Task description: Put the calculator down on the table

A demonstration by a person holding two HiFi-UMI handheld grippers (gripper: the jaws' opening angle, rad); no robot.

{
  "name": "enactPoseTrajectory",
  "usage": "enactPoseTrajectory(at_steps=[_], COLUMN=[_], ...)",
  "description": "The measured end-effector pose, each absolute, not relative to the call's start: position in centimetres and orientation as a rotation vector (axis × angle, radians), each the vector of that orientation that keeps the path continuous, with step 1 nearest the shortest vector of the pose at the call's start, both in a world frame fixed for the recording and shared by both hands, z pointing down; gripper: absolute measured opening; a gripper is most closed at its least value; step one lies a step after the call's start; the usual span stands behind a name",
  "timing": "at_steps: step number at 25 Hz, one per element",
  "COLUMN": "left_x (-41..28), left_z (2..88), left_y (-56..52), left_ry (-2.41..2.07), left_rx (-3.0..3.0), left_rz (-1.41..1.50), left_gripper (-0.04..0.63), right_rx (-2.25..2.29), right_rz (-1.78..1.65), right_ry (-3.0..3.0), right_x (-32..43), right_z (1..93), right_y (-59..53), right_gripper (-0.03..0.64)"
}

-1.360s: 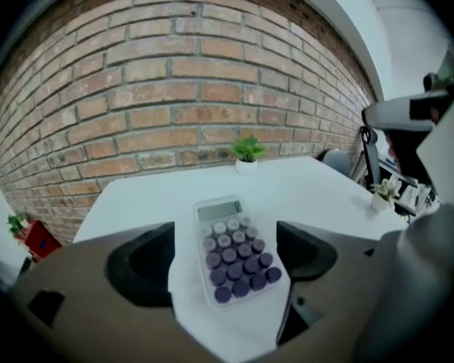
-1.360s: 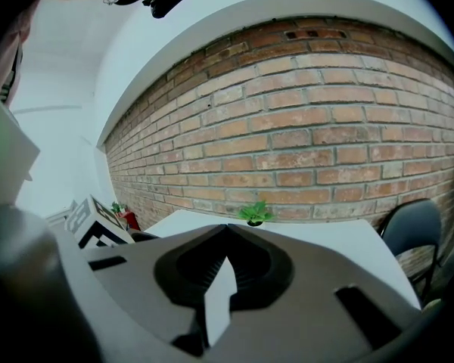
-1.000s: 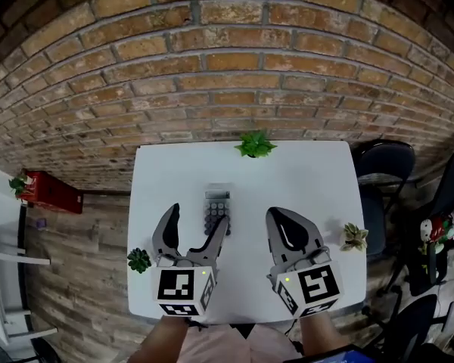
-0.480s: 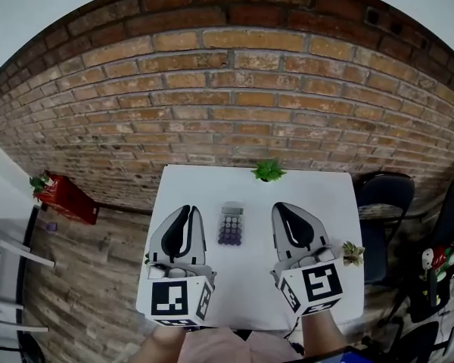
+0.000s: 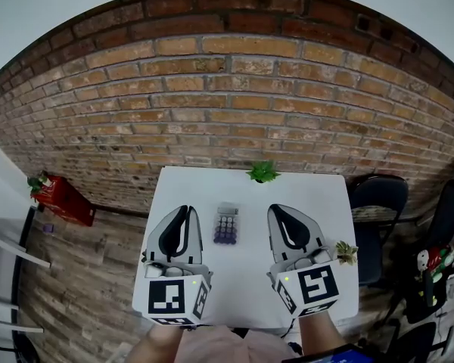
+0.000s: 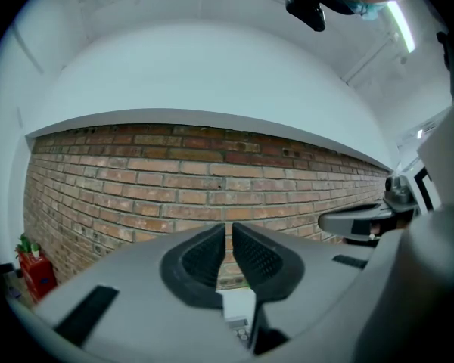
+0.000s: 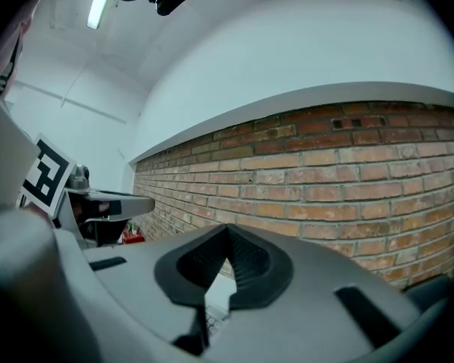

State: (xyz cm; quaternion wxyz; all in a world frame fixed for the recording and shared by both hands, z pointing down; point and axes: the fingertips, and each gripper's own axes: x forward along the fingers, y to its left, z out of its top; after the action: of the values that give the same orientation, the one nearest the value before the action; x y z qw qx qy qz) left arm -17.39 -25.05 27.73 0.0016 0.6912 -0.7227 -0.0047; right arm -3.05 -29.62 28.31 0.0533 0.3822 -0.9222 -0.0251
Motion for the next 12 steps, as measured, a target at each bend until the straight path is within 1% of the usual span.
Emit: enactPoseTrajectory(at_steps=[12], left_x=[-16.66], left_z=[28.19], left_y=[-25.83], left_ry=[-2.241], left_rx=[2.191], left_rz=[0.003], left_gripper=[0.035], right_rx=[1.165], right_rz=[-0.063], right_ry=[-2.802], right_x=[-2.81], right_z=[28.72], right_y=[-30.04], right_gripper=[-0.002])
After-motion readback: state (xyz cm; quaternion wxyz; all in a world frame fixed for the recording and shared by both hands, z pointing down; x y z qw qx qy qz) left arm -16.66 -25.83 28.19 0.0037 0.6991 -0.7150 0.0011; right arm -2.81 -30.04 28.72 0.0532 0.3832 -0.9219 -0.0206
